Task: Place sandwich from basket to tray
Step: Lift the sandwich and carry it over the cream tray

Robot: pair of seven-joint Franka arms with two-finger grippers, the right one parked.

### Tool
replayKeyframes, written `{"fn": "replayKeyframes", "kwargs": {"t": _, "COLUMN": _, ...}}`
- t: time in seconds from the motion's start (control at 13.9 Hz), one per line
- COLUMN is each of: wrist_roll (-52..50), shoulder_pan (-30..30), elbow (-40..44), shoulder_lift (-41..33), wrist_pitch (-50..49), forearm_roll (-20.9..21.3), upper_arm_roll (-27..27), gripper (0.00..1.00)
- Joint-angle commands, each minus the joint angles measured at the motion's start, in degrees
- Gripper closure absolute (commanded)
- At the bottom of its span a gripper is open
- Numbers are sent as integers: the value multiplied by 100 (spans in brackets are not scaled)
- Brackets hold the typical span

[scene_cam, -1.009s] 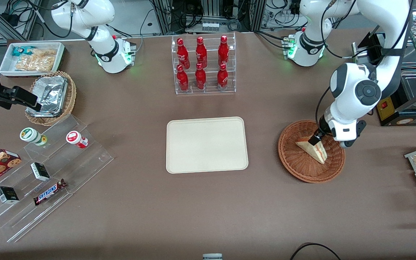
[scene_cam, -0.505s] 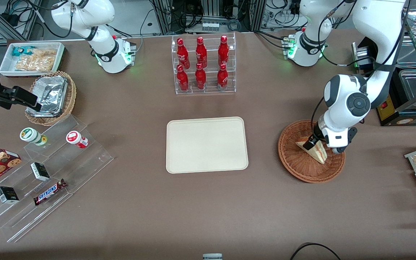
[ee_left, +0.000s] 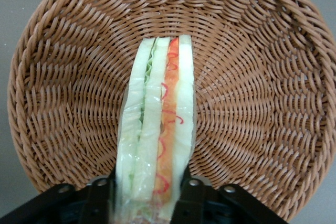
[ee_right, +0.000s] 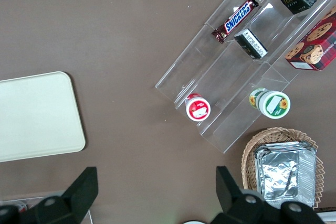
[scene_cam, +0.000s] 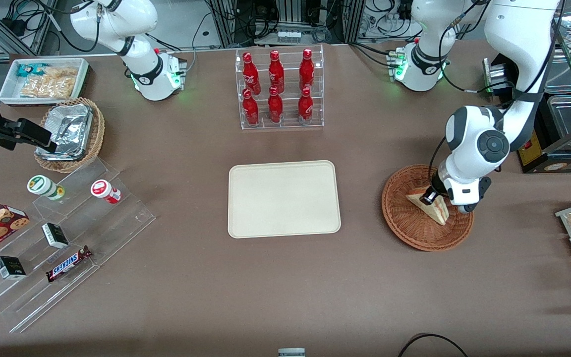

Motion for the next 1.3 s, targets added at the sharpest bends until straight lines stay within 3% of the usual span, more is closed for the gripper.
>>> {"fn": "replayKeyframes", "kwargs": {"t": 0.0, "wrist_roll": -63, "shoulder_pan": 7, "elbow": 48, "shoulder_lift": -408, "wrist_pitch": -280, "forearm_roll": -20, "upper_arm_roll": 13, "gripper": 89}}
{"fn": "replayKeyframes", "kwargs": {"t": 0.29, "wrist_roll": -55, "shoulder_pan": -176, "elbow": 1363, "shoulder_lift": -736, "wrist_pitch": -2448, "forearm_roll": 58, "upper_arm_roll": -135, "gripper": 87}}
{"fn": "replayKeyframes", "kwargs": {"t": 0.5, "wrist_roll": -55, "shoulder_pan": -843, "elbow": 2428, "shoulder_lift": -482, "wrist_pitch": -3340, "forearm_roll": 121, "upper_arm_roll": -197, "gripper": 87}}
{"fn": "replayKeyframes", "kwargs": {"t": 1.01, "wrist_roll": 208, "shoulder_pan": -2557, "elbow": 3712, "shoulder_lift": 914, "wrist_pitch": -3237, "forearm_roll": 103, "upper_arm_roll": -285, "gripper": 85}}
{"fn": "replayKeyframes", "kwargs": {"t": 1.23, "wrist_roll": 209, "shoulder_pan": -3103, "elbow": 4126, "shoulder_lift": 1662, "wrist_pitch": -2720, "forearm_roll": 164, "upper_arm_roll": -285, "gripper": 85}}
